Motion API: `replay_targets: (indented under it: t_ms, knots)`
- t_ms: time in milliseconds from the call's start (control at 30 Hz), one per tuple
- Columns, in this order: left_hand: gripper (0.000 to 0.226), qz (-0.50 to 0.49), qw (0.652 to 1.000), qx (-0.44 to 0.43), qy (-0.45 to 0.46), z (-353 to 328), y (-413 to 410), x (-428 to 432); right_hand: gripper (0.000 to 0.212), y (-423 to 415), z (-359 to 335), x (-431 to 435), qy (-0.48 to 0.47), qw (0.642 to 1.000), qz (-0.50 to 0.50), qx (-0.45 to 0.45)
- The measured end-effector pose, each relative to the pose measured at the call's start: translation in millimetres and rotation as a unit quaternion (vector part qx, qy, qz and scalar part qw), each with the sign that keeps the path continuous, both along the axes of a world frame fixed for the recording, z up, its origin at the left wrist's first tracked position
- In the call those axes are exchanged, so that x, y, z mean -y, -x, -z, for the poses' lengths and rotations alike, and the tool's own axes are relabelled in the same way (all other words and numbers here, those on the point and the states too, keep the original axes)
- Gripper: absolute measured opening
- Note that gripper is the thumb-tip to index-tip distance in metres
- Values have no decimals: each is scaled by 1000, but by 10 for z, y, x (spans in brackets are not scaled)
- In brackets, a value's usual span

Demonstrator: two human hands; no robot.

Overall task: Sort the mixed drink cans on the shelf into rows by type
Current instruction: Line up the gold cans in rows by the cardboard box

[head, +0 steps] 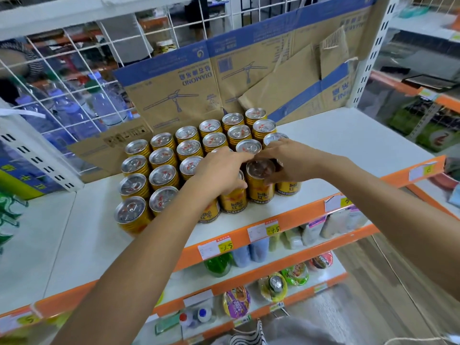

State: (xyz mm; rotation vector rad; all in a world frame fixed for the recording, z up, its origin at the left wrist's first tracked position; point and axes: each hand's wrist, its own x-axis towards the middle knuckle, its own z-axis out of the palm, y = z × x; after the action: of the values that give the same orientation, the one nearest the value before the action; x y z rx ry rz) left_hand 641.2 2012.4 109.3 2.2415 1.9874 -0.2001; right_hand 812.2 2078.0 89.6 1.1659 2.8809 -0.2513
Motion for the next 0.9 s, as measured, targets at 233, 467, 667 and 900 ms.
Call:
replay_targets:
  t_ms: [233, 467, 667, 900]
  knots:
    - [58, 5, 1000, -6, 10, 7, 29, -27, 78, -321, -96, -31, 0, 988, 142, 56]
    - [56, 3, 1000, -16, 7, -27, -2, -18, 84, -382, -9, -50, 43, 991, 126, -20]
    - [55, 8, 1000, -28, -4, 10, -34, -5, 83, -394, 38, -62, 41, 990, 134, -35]
    - [54, 6, 1000, -15, -14, 25, -16, 18, 83, -391, 51, -45, 37, 990, 133, -32]
